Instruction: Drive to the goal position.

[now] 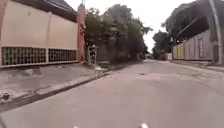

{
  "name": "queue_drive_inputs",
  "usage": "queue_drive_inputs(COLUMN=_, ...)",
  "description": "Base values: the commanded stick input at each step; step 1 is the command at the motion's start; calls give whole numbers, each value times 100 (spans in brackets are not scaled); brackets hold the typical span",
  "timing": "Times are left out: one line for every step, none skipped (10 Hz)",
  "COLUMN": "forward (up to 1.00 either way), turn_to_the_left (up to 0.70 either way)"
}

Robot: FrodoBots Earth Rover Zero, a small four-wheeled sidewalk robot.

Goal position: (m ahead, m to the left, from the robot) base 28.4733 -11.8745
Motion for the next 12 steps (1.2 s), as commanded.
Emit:
queue_drive_inputs(forward=70, turn_to_the_left=-19)
queue_drive_inputs(forward=70, turn_to_the_left=-15)
queue_drive_inputs(forward=70, turn_to_the_left=0)
queue_drive_inputs(forward=70, turn_to_the_left=0)
queue_drive_inputs(forward=70, turn_to_the_left=0)
queue_drive_inputs(forward=70, turn_to_the_left=0)
queue_drive_inputs(forward=70, turn_to_the_left=-2)
queue_drive_inputs(forward=70, turn_to_the_left=-34)
queue_drive_inputs(forward=70, turn_to_the_left=-34)
queue_drive_inputs(forward=70, turn_to_the_left=-34)
queue_drive_inputs(forward=70, turn_to_the_left=-34)
queue_drive_inputs(forward=70, turn_to_the_left=-34)
